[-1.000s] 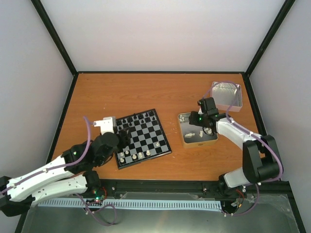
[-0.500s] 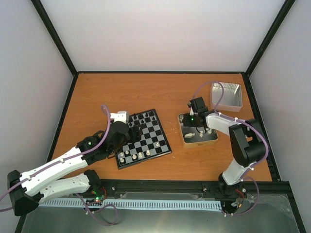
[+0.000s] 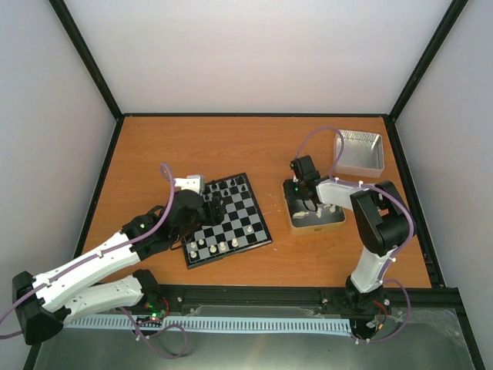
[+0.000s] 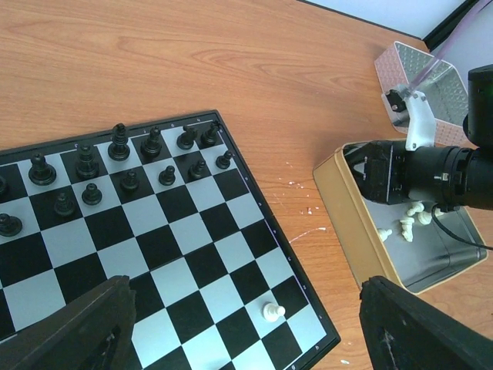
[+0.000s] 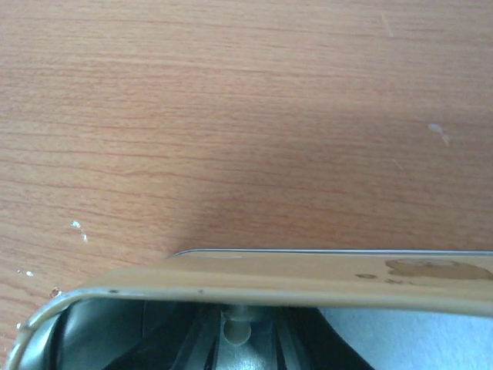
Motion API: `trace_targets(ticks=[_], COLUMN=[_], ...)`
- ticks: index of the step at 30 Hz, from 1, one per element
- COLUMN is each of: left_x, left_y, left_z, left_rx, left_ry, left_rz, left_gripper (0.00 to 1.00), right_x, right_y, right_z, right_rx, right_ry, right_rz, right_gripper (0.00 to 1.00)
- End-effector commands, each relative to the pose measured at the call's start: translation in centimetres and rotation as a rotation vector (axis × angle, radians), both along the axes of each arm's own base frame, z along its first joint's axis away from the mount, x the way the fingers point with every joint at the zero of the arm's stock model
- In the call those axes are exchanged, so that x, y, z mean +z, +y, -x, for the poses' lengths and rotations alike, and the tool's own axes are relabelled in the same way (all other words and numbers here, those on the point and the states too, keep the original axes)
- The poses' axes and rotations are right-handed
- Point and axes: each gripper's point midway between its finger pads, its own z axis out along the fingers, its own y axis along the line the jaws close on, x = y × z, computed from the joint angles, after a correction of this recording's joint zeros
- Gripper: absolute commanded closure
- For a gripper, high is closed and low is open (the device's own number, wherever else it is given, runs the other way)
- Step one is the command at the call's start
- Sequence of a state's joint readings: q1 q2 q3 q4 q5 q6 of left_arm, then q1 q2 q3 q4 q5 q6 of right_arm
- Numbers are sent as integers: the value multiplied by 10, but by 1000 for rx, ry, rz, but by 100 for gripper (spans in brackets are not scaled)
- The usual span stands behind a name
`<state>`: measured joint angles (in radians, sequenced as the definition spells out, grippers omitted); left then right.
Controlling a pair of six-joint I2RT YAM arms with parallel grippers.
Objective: Set up the chess pieces on the board
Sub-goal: Pick up the chess piece from the storage box.
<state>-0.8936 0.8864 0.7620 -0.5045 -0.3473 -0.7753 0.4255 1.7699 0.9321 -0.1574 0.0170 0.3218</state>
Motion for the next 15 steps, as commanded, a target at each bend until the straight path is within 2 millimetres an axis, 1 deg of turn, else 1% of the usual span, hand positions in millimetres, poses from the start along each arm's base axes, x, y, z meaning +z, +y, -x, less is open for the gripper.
trace_targets(ticks=[1,4,6,8,9,10,11,15], left_x=[23,26,28,30,31,31,30,26], left_y=[-6,-4,-2,1,4,7,9,17], left_z=[-5,-4,-3,-4,-4,-6,-8,-17], left_rx=[-10,-11,-9,-1,4,13,16,11], left_ry=[-42,-45,-52,-63,-70,-73,-72,-49], left_rz=[48,54,54,46,38,29,23,47], left_gripper=[19,19,19,18,18,18,18,18], right_x=[-3,0,6,15,26,30,43,80], right_y=[6,5,5,5,6,8,9,15], right_z=[-9,-8,-4,3,7,13,17,38], right_rx=[3,-13,-12,-15,-14,-8,-2,33], right_ry=[-41,-35,-28,-3,-1,19,15,32], right_rz=[-14,-22,-29,-42,-62,-77,-102,-177], right_gripper=[83,93,96,96,96,96,96,95])
